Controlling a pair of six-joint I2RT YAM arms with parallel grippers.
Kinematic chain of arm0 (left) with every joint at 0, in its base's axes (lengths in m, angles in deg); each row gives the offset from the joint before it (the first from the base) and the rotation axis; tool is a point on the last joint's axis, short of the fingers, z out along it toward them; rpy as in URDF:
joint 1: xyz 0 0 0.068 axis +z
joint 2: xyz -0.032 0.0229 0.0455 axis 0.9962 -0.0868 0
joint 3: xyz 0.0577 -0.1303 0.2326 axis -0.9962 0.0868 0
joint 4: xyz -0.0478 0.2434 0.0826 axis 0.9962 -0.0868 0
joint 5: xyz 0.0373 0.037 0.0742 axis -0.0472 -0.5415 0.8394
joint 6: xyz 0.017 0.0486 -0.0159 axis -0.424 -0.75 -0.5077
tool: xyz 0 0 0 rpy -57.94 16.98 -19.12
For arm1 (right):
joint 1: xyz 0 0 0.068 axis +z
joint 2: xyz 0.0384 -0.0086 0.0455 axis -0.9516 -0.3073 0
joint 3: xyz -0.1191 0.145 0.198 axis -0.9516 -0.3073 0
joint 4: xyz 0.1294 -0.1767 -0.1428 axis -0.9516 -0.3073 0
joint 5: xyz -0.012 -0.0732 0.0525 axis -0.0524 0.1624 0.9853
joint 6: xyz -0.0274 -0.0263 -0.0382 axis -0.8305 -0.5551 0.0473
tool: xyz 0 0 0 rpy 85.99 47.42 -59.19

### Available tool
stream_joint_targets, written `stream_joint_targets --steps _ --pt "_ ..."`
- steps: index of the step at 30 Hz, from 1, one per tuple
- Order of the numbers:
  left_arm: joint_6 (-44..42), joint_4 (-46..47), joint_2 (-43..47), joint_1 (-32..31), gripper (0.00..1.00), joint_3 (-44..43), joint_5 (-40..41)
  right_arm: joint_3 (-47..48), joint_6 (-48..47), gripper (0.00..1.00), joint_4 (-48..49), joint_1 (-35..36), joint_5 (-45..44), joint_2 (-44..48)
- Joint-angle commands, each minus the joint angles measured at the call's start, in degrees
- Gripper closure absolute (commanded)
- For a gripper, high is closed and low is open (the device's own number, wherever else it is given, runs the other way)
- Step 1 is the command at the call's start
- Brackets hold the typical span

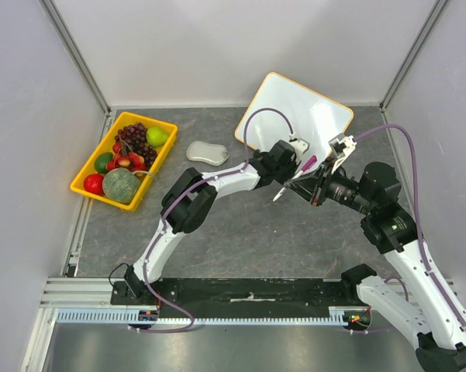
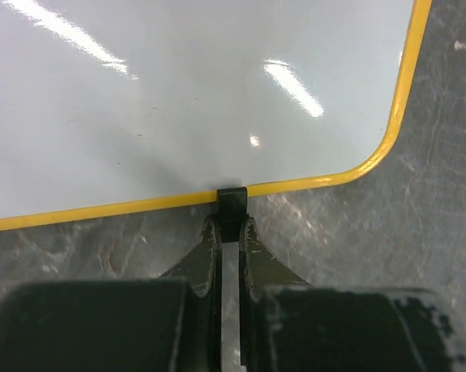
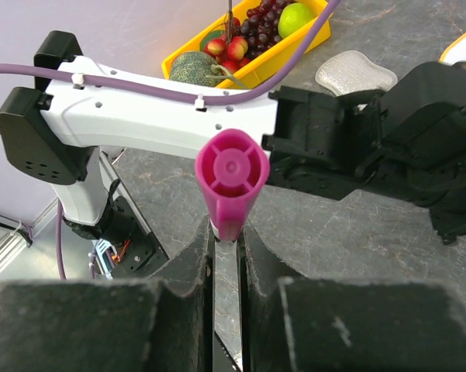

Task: Write a sentence on the whiteboard
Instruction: Move the whiteboard to the center of the board.

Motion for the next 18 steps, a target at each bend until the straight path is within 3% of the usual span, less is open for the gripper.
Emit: stream_joint_targets --steps 1,18 --pt "3.9 -0.9 5.6 -3.1 0.98 8.7 1.5 2.6 0.6 1.0 -0.1 -0.1 0.8 1.6" --pt "19.1 1.9 14.1 -15.9 0.98 23.2 10.5 2.9 2.2 1.0 -1.8 -0.1 0.7 4.8"
